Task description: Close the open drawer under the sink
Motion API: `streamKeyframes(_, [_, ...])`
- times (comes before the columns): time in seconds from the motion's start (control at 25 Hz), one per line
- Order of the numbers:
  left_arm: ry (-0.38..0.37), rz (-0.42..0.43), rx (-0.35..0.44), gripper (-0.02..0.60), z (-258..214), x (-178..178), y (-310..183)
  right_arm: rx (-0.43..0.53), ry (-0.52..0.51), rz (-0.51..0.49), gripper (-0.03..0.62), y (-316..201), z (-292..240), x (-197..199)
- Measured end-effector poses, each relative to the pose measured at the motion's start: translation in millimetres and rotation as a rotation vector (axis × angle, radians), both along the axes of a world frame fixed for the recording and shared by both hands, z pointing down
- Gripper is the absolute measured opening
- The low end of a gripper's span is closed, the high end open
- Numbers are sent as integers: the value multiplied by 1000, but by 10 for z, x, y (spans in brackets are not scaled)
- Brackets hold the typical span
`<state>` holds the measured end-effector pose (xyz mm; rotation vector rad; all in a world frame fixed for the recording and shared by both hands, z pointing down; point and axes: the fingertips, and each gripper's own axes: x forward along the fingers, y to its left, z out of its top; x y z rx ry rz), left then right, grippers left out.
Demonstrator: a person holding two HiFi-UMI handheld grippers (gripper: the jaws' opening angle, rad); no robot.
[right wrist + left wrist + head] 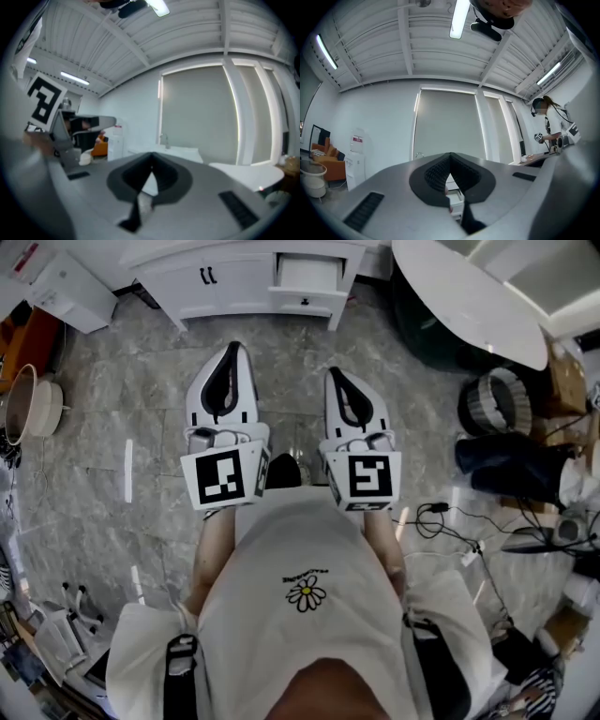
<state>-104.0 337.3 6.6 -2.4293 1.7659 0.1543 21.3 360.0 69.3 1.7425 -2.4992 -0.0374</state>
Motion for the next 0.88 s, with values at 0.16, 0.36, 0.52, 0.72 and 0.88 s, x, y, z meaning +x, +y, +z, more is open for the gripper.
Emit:
streamKeyframes(0.16, [13, 3, 25, 18, -43, 63, -29, 45, 54, -5, 29, 1, -99, 36])
streamKeyframes(0.36, [4, 12, 31, 18, -31, 169, -114, 28, 14, 19, 29, -72, -51, 197])
streamKeyframes(0.52, [-6, 19, 40, 18, -32, 211, -213, 22, -4, 39, 29, -170, -36, 300])
streamKeyframes(0.72, [8, 31, 20, 18, 31, 244, -415, 24, -2, 76, 29, -275, -19, 399])
streamKeyframes(0.88, [0, 37, 32, 18, 26, 275, -506, 6, -9, 96, 29, -311, 14, 473])
